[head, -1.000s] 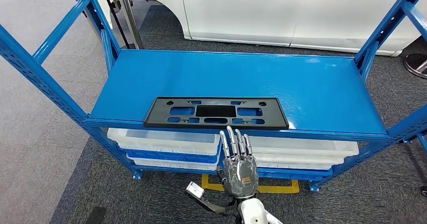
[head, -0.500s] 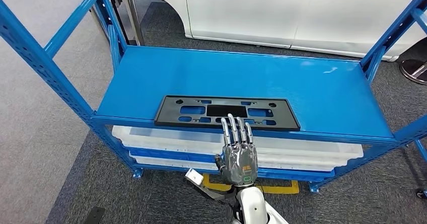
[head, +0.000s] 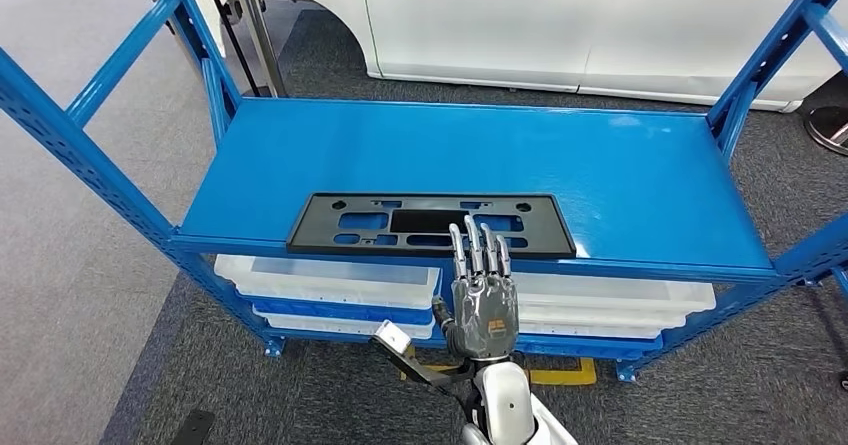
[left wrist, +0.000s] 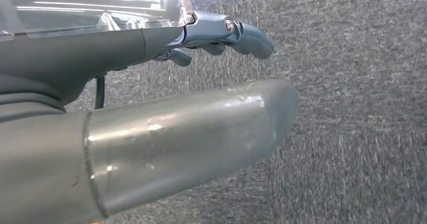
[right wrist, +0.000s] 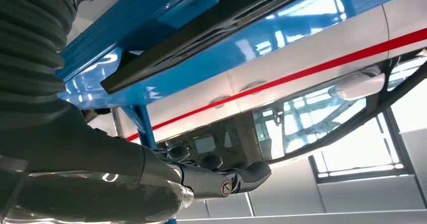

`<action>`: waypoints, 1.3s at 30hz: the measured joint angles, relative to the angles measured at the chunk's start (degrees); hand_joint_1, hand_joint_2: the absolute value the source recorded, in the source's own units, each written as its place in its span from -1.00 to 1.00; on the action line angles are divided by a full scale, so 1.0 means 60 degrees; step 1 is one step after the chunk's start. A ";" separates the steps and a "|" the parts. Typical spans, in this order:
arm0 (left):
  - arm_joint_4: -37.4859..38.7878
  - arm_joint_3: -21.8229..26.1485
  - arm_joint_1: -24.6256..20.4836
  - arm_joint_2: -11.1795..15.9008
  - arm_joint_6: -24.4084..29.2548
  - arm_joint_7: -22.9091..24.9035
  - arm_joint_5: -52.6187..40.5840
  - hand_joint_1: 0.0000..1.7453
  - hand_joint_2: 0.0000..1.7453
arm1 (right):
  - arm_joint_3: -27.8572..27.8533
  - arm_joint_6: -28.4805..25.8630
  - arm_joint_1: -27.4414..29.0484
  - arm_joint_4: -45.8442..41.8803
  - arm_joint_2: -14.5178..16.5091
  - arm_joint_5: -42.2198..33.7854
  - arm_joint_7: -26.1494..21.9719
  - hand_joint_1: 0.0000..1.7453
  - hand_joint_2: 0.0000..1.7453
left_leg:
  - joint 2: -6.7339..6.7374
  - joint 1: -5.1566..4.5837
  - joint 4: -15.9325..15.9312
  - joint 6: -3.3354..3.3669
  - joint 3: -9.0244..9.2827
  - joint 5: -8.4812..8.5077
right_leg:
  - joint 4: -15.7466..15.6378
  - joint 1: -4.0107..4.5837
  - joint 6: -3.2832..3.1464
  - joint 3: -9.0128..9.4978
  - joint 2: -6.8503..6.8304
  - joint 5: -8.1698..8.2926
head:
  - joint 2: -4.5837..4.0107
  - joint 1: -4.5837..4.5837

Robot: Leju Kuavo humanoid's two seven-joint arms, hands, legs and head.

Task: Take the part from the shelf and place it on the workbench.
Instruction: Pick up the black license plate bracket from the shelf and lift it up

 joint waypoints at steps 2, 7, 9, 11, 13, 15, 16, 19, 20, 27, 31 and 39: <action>0.0000 0.0000 0.0007 0.0003 0.0002 0.0015 -0.0058 -1.00 -1.00 | -0.0054 0.0000 0.0036 0.0039 0.0015 -0.0043 -0.0057 -1.00 1.00 | 0.0002 0.0004 0.0876 -0.0043 -0.0449 -0.0229 | 0.0036 0.0009 -0.0016 -0.0011 -0.0006 -0.0024 | 0.0000 -0.0001; 0.0000 -0.0003 -0.0068 0.0001 -0.0001 0.0050 -0.0192 -1.00 -1.00 | -0.0361 0.0004 0.0065 0.0309 0.0125 -0.0066 -0.0164 -1.00 1.00 | 0.0012 -0.0017 -0.1344 0.0037 0.0579 0.0961 | 0.0202 0.0045 0.0092 0.0000 0.0014 -0.0165 | 0.0000 -0.0001; 0.0000 -0.0005 -0.0097 -0.0001 -0.0002 0.0071 -0.0220 -1.00 -1.00 | -0.0461 0.0004 0.0067 0.0453 0.0144 -0.0056 -0.0165 -1.00 1.00 | -0.0010 -0.0063 -0.1595 0.0126 0.0693 0.0945 | 0.0219 0.0078 0.0169 -0.0031 0.0015 -0.0172 | 0.0000 0.0001; 0.0000 -0.0005 -0.0101 -0.0003 -0.0002 0.0078 -0.0246 -1.00 -1.00 | -0.0536 0.0002 0.0066 0.0561 0.0155 -0.0054 -0.0164 -1.00 1.00 | -0.0017 -0.0033 -0.1651 0.0242 0.0690 0.0987 | 0.0227 0.0071 0.0246 -0.0036 0.0018 -0.0191 | 0.0000 0.0001; 0.0000 -0.0005 -0.0120 -0.0005 -0.0004 0.0077 -0.0273 -1.00 -1.00 | -0.0628 0.0000 0.0049 0.0692 0.0164 -0.0052 -0.0156 -1.00 1.00 | -0.0005 0.0012 -0.1726 0.0382 0.0721 0.1022 | 0.0646 0.0056 0.0332 -0.0215 0.0022 -0.0482 | 0.0000 0.0004; 0.0000 -0.0007 -0.0139 -0.0005 -0.0006 0.0077 -0.0300 -1.00 -1.00 | -0.0722 0.0000 0.0047 0.0906 0.0165 -0.0050 -0.0116 -1.00 1.00 | 0.0006 0.0012 -0.1747 0.0468 0.0734 0.1017 | 0.1769 0.0019 0.0401 -0.0763 0.0022 -0.1050 | 0.0000 0.0006; 0.0000 -0.0007 -0.0142 -0.0005 -0.0008 0.0083 -0.0310 -1.00 -1.00 | -0.0763 0.0000 0.0057 0.1042 0.0165 -0.0050 -0.0079 -1.00 1.00 | 0.0008 0.0008 -0.1745 0.0486 0.0735 0.1007 | 0.2383 0.0003 0.0426 -0.1091 0.0022 -0.1271 | 0.0000 0.0005; 0.0000 -0.0009 -0.0145 -0.0005 -0.0015 0.0118 -0.0361 -1.00 -1.00 | -0.0872 0.0000 0.0081 0.1440 0.0165 -0.0050 0.0034 -1.00 1.00 | -0.0008 0.0002 -0.1739 0.0484 0.0795 0.0959 | 0.2521 -0.0023 0.0428 -0.1288 0.0020 -0.0911 | 0.0000 0.0005; 0.0000 -0.0011 -0.0148 -0.0005 -0.0017 0.0134 -0.0382 -1.00 -1.00 | -0.0904 0.0000 0.0077 0.1552 0.0165 -0.0050 0.0058 -1.00 1.00 | -0.0016 0.0002 -0.1738 0.0465 0.0844 0.0928 | 0.1894 -0.0021 0.0392 -0.1012 0.0020 -0.0505 | 0.0000 0.0005; 0.0000 -0.0024 -0.0225 -0.0005 -0.0032 0.0199 -0.0486 -1.00 -1.00 | -0.1088 -0.0005 0.0046 0.2098 0.0198 -0.0043 0.0117 -1.00 1.00 | -0.0009 -0.0020 -0.1675 0.0119 0.0927 0.0714 | 0.0101 0.0042 0.0125 -0.0165 0.0037 0.0007 | 0.0000 0.0003; 0.0000 -0.0029 -0.0258 0.0005 -0.0039 0.0194 -0.0553 -1.00 -1.00 | -0.1200 -0.0007 0.0035 0.2246 0.0269 -0.0034 0.0118 -1.00 1.00 | 0.0000 0.0003 0.0271 -0.0033 -0.0059 -0.0123 | -0.0012 0.0007 -0.0035 0.0050 0.0010 -0.0071 | 0.0000 -0.0004; 0.0000 -0.0033 -0.0247 0.0024 -0.0072 0.0201 -0.0624 -1.00 -1.00 | -0.1474 -0.0015 0.0008 0.2340 0.0392 -0.0029 -0.0060 -1.00 1.00 | 0.0030 -0.0068 -0.1523 0.0138 0.0462 0.1119 | 0.0105 0.0062 0.0161 0.0442 0.0043 -0.0537 | 0.0000 -0.0003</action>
